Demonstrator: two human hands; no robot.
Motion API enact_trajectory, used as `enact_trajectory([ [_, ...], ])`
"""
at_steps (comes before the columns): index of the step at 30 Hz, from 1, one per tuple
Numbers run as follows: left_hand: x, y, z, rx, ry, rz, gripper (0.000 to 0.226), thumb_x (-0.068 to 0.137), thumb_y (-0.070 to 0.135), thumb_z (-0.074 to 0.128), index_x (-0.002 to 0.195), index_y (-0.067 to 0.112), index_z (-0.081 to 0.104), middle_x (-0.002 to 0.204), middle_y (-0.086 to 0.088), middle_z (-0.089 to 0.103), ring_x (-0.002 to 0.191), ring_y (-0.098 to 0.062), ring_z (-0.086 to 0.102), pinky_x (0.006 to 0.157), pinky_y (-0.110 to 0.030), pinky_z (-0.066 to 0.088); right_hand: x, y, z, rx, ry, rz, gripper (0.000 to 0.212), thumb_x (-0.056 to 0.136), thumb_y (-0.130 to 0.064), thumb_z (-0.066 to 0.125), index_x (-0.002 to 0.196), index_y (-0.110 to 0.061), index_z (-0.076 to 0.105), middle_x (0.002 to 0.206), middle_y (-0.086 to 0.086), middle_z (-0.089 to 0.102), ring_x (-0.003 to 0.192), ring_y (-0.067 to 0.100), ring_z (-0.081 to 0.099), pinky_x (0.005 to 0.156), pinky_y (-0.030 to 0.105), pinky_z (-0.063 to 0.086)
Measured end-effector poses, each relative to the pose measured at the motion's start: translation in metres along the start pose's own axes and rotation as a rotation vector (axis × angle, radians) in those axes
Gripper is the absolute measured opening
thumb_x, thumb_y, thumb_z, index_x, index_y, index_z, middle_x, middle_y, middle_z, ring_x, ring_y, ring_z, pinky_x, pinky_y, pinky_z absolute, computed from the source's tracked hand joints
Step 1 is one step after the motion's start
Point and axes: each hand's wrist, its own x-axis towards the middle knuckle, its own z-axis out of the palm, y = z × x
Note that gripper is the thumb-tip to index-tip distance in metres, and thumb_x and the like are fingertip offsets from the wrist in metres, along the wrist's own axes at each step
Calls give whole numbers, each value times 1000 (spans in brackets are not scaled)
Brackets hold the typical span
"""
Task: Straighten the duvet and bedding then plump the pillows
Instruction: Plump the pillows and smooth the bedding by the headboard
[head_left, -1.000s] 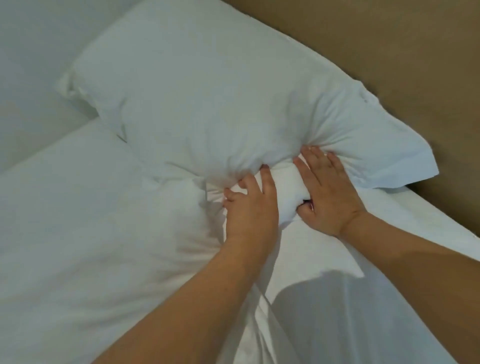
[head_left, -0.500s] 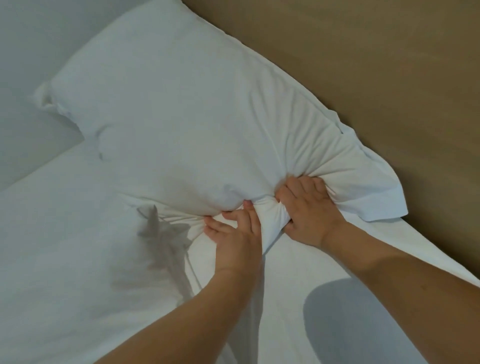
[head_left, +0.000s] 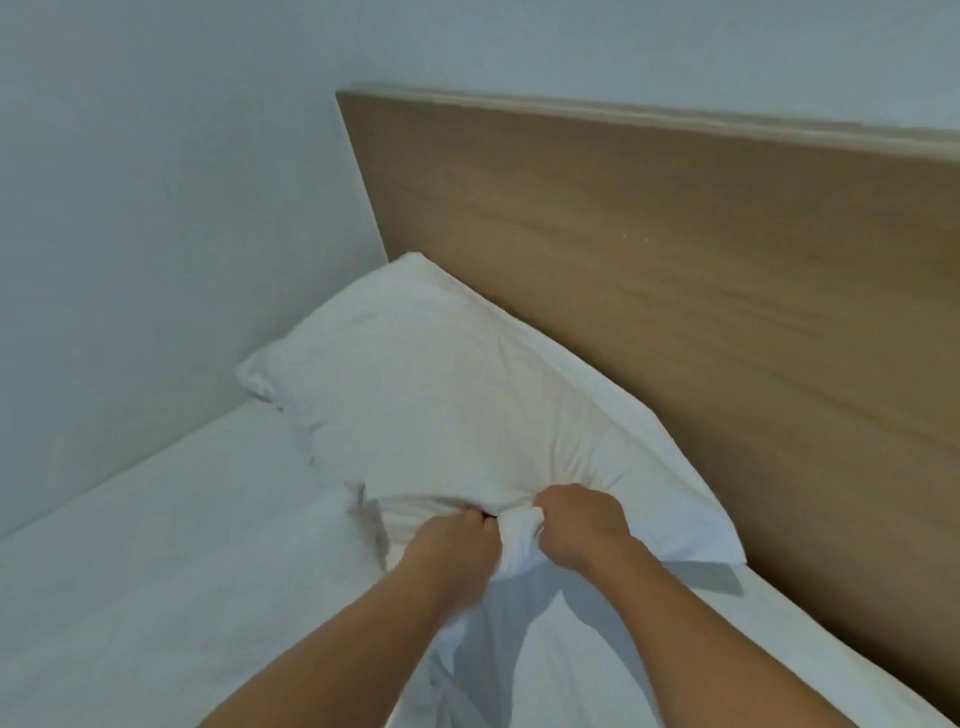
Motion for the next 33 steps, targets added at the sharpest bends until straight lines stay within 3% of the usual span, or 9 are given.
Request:
enact_trajectory([
  [2, -22, -11, -80, -46, 124, -1, 41, 87, 13, 55, 127, 12, 53, 125, -11, 59, 110, -31, 59, 88, -37, 47, -26, -1, -71, 39, 93, 62, 32, 88, -26, 53, 118, -27, 62, 123, 2, 63, 111, 27, 60, 89, 31, 46],
  [5, -64, -31, -184, -67, 348, -51, 31, 85, 18, 55, 114, 19, 63, 111, -4, 66, 99, -28, 63, 78, -32, 46, -61, -27, -183, -46, 293, 59, 4, 81, -23, 56, 81, -27, 57, 97, -2, 65, 88, 25, 58, 70, 29, 42],
  [9, -154, -77, -257, 40, 502, -78, 21, 78, 14, 55, 96, 20, 63, 96, -6, 67, 87, -32, 64, 65, -30, 39, -115, -100, -272, 122, 345, -13, 13, 76, -20, 60, 64, -23, 55, 67, -5, 60, 69, 23, 58, 54, 27, 37],
  [14, -250, -126, -258, -54, 605, -155, 19, 75, 19, 58, 93, 22, 64, 89, 0, 66, 83, -29, 64, 61, -28, 35, -186, -185, -263, 692, 386, 31, 12, 64, -10, 60, 71, -16, 67, 60, 0, 68, 60, 24, 63, 57, 29, 46],
  [18, -320, -171, -272, -155, 953, -242, 14, 64, 22, 62, 77, 18, 61, 77, -1, 63, 66, -31, 61, 52, -24, 24, -222, -265, -293, 978, 533, -28, 25, 52, -9, 56, 71, -18, 69, 56, -2, 62, 59, 19, 57, 57, 32, 45],
  [20, -353, -196, -283, -166, 1188, -276, 12, 55, 23, 56, 66, 17, 57, 63, -1, 57, 49, -31, 55, 50, -20, 19, -239, -308, -320, 999, 610, -118, 22, 54, -5, 56, 72, -11, 67, 56, -3, 59, 56, 16, 53, 56, 31, 43],
  [23, -407, -237, -293, -148, 1440, -342, 13, 59, 23, 44, 61, 16, 55, 58, -1, 54, 44, -30, 48, 48, -20, 19, -265, -374, -351, 962, 679, -263, 23, 55, -5, 55, 76, -7, 65, 57, -3, 55, 55, 15, 50, 55, 30, 41],
  [28, -509, -300, -275, -63, 1593, -402, 7, 57, 15, 57, 64, 14, 56, 61, -2, 54, 47, -28, 48, 46, -22, 20, -305, -478, -353, 926, 729, -426, 19, 51, -12, 53, 66, -1, 52, 53, -4, 39, 53, 14, 37, 52, 30, 32],
  [33, -617, -363, -233, 107, 1679, -455, 10, 62, 15, 61, 71, 12, 63, 66, -5, 60, 52, -28, 52, 41, -28, 33, -347, -589, -326, 885, 717, -614, 12, 58, -12, 55, 54, -13, 44, 51, -8, 33, 52, 11, 33, 51, 29, 26],
])
